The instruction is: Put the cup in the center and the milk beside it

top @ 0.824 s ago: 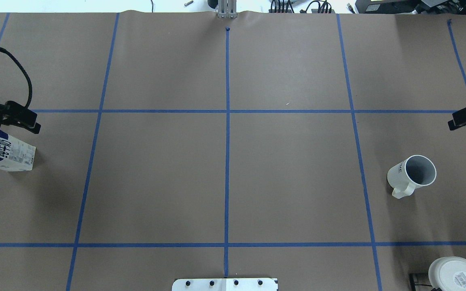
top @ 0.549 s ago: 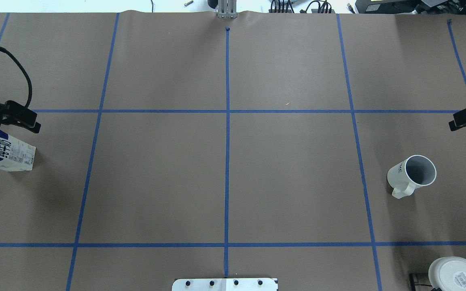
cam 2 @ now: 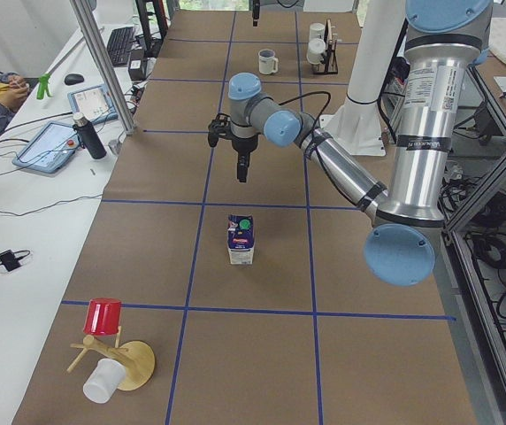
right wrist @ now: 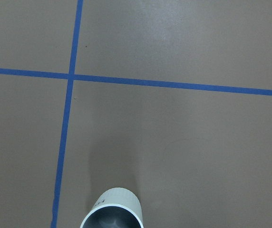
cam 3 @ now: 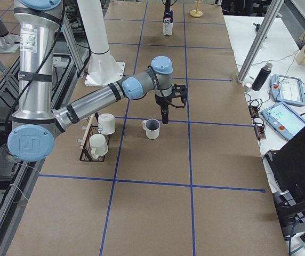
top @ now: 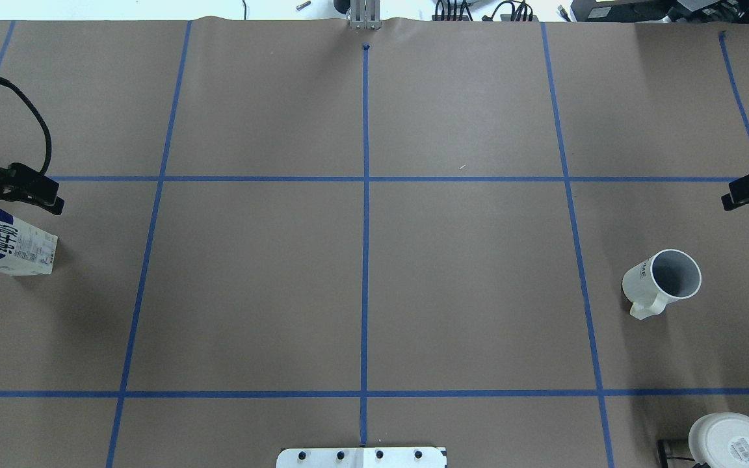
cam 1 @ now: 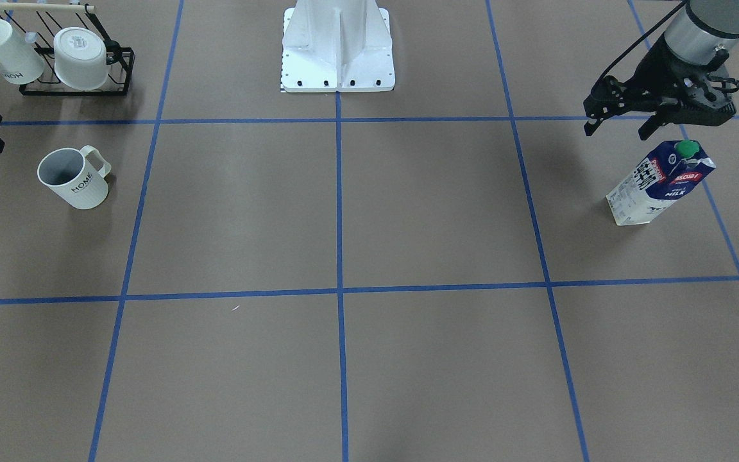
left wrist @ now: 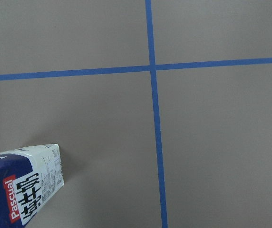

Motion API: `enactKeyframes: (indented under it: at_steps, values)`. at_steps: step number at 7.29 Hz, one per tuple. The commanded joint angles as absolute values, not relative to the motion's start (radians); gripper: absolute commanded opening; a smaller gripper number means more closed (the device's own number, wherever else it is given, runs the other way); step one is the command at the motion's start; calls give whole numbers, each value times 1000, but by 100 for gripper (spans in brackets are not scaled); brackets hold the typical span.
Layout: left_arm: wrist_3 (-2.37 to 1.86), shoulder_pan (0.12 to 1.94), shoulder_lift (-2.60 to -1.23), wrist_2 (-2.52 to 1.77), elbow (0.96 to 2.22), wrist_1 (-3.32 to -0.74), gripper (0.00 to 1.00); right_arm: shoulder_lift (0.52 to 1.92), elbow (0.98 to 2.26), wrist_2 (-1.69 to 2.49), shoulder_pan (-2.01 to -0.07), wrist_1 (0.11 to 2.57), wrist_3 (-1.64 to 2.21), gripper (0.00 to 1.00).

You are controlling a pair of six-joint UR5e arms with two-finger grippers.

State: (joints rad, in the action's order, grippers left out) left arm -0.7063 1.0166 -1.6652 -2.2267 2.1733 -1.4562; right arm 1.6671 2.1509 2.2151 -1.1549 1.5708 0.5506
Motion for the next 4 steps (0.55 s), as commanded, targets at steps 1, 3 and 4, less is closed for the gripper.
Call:
enactKeyframes:
  at_steps: [1, 3, 4]
  values:
    - [-703, 1020, -1672, -2226, 2164, -1457, 98, 1684, 2146, 2221, -1154, 1571, 552, 100]
    - [-706, 1017, -1675, -2229, 2166, -1459, 97, 1671, 2140, 2233, -1149, 1571, 551, 100]
    - [-706, 1017, -1674, -2236, 2163, -1457, 98, 1661, 2131, 2227, -1116, 1569, 546, 100]
